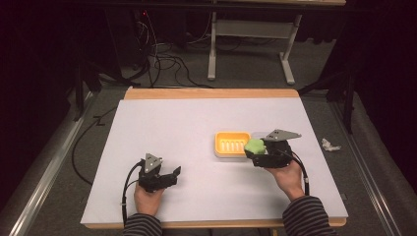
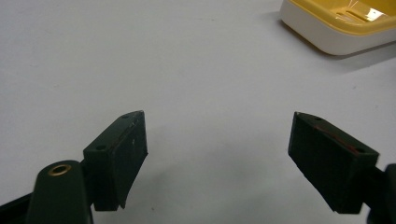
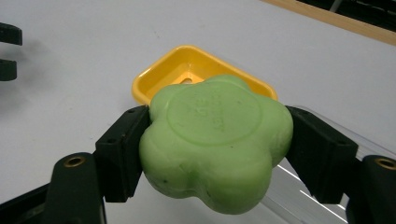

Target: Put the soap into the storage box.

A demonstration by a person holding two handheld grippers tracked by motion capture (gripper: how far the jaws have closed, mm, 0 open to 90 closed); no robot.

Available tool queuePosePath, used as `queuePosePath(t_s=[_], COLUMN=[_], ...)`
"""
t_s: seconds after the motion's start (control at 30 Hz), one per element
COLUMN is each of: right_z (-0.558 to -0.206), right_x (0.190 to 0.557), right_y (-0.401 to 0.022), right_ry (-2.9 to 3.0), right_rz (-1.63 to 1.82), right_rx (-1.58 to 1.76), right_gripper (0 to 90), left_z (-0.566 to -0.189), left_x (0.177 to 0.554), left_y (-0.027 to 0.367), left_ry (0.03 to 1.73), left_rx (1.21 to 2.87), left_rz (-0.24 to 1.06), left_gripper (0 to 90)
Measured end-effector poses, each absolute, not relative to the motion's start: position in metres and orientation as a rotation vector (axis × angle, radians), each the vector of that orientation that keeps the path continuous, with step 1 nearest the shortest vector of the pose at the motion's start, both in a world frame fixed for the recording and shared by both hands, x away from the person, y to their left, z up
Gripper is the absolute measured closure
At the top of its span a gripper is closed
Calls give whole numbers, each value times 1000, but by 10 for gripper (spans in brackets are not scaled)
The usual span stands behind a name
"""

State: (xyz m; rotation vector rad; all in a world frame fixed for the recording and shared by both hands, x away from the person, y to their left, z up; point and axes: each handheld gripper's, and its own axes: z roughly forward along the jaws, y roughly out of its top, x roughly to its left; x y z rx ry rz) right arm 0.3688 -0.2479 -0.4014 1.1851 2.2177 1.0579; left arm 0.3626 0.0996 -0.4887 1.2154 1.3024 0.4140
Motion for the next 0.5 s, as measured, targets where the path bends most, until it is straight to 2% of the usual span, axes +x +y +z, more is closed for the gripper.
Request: queuePosePath(t_s=[0.5], right_z=[-407], right_x=[397], right_y=[-237], right_ry=[2224], right_rz=[1067], right_rx=[1255], right_gripper=[273], left_z=[-489], left_x=[362], left_y=[99], left_ry=[1294], left_rx=[1221], left_rz=[415], left_gripper=[200])
